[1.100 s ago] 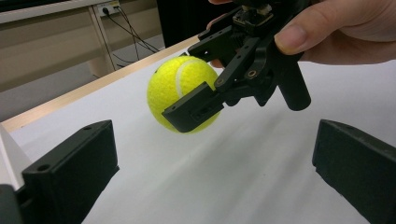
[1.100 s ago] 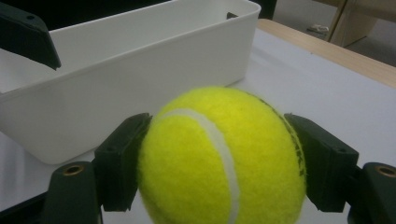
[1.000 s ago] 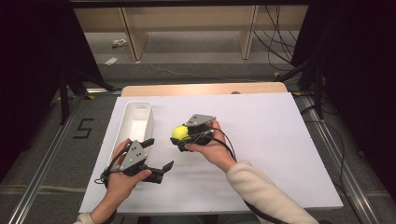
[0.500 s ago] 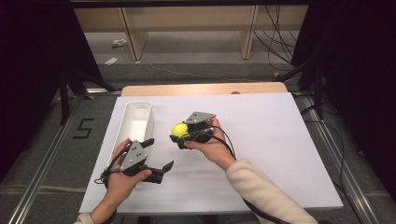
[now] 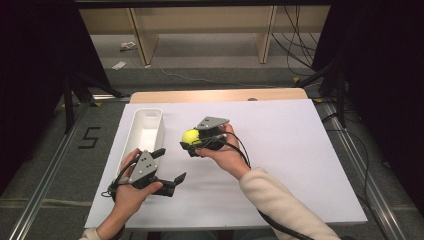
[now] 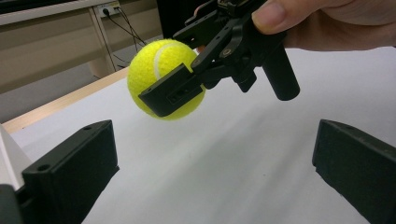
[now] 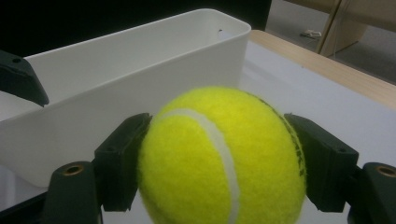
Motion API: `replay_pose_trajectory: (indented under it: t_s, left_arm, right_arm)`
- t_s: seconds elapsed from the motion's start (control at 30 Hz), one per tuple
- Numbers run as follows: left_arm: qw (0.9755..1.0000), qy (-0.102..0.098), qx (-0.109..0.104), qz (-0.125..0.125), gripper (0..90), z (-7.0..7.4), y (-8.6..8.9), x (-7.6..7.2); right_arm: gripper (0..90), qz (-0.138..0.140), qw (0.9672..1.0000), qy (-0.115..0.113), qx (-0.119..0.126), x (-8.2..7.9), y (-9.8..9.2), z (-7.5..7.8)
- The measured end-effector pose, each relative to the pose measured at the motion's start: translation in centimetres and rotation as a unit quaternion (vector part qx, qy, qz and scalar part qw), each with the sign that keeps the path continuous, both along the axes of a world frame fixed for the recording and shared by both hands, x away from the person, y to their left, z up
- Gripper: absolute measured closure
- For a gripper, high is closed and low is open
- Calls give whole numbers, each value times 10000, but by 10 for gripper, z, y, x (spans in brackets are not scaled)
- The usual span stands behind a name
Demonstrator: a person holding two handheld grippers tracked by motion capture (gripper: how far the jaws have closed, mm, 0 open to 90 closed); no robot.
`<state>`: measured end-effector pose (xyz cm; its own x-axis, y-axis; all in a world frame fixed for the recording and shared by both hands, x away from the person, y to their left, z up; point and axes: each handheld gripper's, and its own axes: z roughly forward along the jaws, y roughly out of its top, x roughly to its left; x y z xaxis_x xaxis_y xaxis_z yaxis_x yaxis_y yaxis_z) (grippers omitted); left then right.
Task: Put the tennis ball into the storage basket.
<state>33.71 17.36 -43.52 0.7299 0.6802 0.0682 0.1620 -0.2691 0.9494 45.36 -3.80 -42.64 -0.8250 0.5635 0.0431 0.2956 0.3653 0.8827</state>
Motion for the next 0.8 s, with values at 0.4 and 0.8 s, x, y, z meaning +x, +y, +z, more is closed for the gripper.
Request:
replay_pose_trajectory:
  t_s: [0.4,0.8]
  left_arm:
    - [10000,-2,8,2,0,0,0,0]
    - [10000,19,6,-3,0,0,0,0]
  right_arm:
    - [266,-15,10000,-48,47,3,3,6]
    - [267,-29,10000,-74,60,6,6,12]
